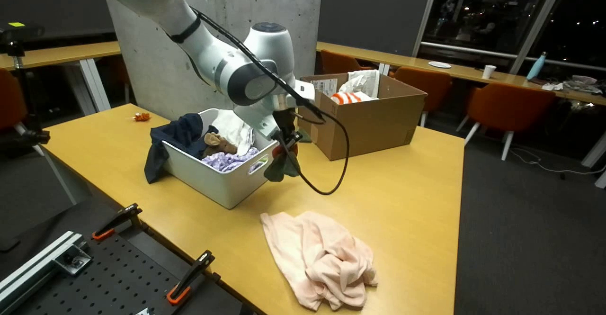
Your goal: Remove the pink clothe and peach plush toy from the box and put them on the table and the cover the peach with the pink cloth
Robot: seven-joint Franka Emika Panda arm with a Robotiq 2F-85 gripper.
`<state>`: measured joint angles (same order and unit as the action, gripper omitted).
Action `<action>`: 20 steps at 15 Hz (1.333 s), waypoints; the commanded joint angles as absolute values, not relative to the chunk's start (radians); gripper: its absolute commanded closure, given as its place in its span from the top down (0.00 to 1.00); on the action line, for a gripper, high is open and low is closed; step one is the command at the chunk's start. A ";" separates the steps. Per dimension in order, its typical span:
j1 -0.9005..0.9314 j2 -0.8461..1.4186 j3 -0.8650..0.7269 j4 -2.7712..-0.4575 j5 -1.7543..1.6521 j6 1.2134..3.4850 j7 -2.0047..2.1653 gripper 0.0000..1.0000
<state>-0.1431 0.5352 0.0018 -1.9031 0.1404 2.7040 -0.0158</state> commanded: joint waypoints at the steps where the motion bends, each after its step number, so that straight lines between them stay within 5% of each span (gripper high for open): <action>1: -0.169 0.679 0.031 -1.766 0.181 2.699 -0.036 0.04; 10: -0.219 0.901 -0.004 -1.519 0.187 2.692 0.007 0.04; 11: -0.220 0.918 -0.010 -1.500 0.186 2.692 0.015 0.41; 13: -0.219 0.943 -0.013 -1.476 0.185 2.692 0.024 0.48; 20: -0.212 0.922 -0.038 -1.545 0.179 2.737 0.048 0.99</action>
<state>-0.2198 0.9460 -0.0125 -1.5035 0.1823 2.7050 0.0233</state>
